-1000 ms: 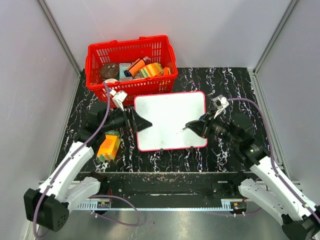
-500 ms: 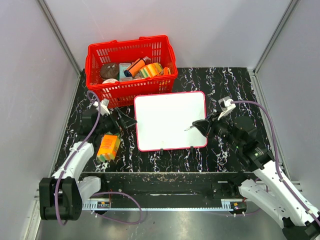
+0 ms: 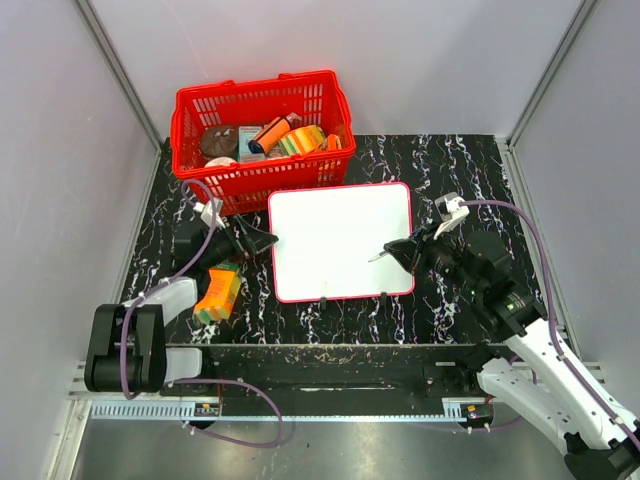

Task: Write a sentence on the whiteboard
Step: Hold the whiteboard on the whiteboard stand.

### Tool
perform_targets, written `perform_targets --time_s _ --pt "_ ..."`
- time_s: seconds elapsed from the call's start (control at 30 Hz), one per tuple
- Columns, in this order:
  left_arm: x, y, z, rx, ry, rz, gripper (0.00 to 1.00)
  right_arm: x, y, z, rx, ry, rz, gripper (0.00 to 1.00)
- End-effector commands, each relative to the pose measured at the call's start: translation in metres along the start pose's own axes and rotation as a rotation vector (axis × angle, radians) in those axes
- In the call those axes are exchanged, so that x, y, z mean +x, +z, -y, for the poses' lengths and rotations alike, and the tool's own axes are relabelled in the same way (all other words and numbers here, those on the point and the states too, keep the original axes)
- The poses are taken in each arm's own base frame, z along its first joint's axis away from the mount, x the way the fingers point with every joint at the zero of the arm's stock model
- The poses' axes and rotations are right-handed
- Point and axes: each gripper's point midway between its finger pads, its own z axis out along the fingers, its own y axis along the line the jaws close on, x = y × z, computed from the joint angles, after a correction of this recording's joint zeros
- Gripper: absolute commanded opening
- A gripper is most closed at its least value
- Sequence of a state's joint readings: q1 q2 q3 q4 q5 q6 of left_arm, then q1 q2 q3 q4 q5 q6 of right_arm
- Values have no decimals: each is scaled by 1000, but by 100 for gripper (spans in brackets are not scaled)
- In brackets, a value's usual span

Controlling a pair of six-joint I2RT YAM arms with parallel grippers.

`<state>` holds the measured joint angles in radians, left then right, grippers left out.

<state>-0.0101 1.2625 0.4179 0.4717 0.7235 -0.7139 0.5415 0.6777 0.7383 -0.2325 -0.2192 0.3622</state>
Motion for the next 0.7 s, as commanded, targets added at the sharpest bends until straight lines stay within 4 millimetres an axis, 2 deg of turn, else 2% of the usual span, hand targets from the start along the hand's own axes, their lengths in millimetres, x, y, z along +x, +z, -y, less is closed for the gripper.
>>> perform_targets --time_s 0.0,0.2,0.37,0.4,0.53,0.6,0.67 --pt "-16 4 15 102 121 54 99 -12 2 -1 0 -18 48 0" --pt "-6 13 14 191 145 9 99 -9 14 -1 -15 -18 31 0" --pt "-8 19 27 317 174 -18 99 -8 21 -1 -24 -16 24 0" --pt "-7 23 23 316 161 -29 97 -8 23 0 -19 -15 23 0" --pt "-10 32 30 365 181 -66 93 -4 28 3 -15 -14 8 0" --pt "-5 36 33 383 189 -94 91 -2 31 4 -15 -14 6 0" --pt "-3 41 34 387 196 -114 86 -1 33 5 -16 -12 1 0"
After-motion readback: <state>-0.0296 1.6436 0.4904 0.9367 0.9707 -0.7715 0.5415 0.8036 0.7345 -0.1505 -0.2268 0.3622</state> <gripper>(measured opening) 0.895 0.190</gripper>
